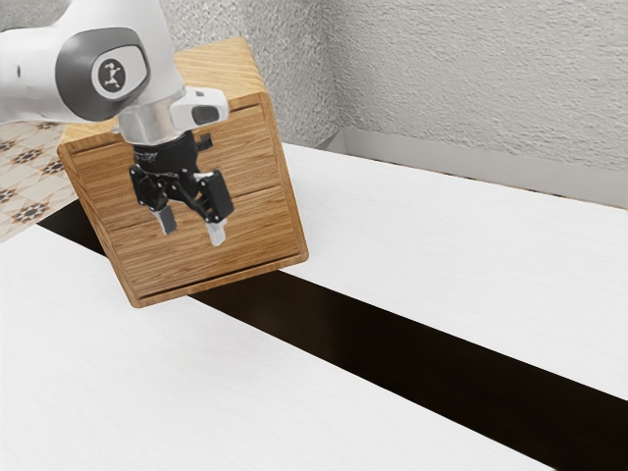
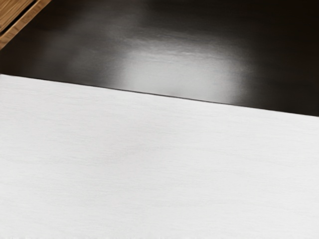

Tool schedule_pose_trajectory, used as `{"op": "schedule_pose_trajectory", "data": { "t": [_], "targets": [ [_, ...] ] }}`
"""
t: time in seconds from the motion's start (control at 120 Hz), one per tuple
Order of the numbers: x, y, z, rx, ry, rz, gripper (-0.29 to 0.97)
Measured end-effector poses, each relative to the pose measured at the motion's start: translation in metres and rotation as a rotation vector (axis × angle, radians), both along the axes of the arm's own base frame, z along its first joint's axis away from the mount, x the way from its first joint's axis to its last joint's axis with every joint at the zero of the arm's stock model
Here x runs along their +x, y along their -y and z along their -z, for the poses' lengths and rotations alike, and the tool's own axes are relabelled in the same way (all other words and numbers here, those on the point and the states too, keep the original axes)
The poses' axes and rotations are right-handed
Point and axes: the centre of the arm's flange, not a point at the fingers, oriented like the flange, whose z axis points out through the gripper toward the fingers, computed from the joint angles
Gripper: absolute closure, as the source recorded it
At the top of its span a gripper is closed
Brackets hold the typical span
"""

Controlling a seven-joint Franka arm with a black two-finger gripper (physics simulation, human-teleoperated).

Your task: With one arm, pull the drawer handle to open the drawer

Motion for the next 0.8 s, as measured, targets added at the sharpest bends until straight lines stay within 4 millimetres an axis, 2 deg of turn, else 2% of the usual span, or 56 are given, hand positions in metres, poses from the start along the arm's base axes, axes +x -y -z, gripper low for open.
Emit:
{"op": "schedule_pose_trajectory", "data": {
  "t": [0.117, 0.133, 0.175, 0.2, 0.242, 0.283, 0.367, 0.425, 0.5, 0.592, 0.658, 0.733, 0.8],
  "targets": [
    [-0.003, -0.005, -0.006, 0.002, 0.008, -0.001, 0.0],
    [-0.005, -0.005, -0.015, 0.006, 0.026, -0.001, 0.0],
    [-0.028, 0.0, -0.068, 0.016, 0.127, 0.006, 0.0],
    [-0.039, 0.003, -0.089, 0.018, 0.168, 0.011, 0.0],
    [-0.05, 0.005, -0.106, 0.04, 0.199, 0.014, 0.0],
    [-0.055, 0.009, -0.115, 0.086, 0.206, 0.031, 0.0],
    [-0.042, 0.028, -0.104, 0.161, 0.201, 0.15, 0.0],
    [-0.032, 0.033, -0.094, 0.199, 0.195, 0.223, 0.0],
    [-0.028, 0.028, -0.093, 0.243, 0.199, 0.285, 0.0],
    [-0.027, 0.012, -0.091, 0.285, 0.193, 0.334, 0.0],
    [-0.034, 0.004, -0.069, 0.336, 0.163, 0.386, 0.0],
    [-0.045, 0.01, -0.052, 0.388, 0.173, 0.481, 0.0],
    [-0.054, 0.014, -0.05, 0.426, 0.21, 0.548, 0.0]
  ]
}}
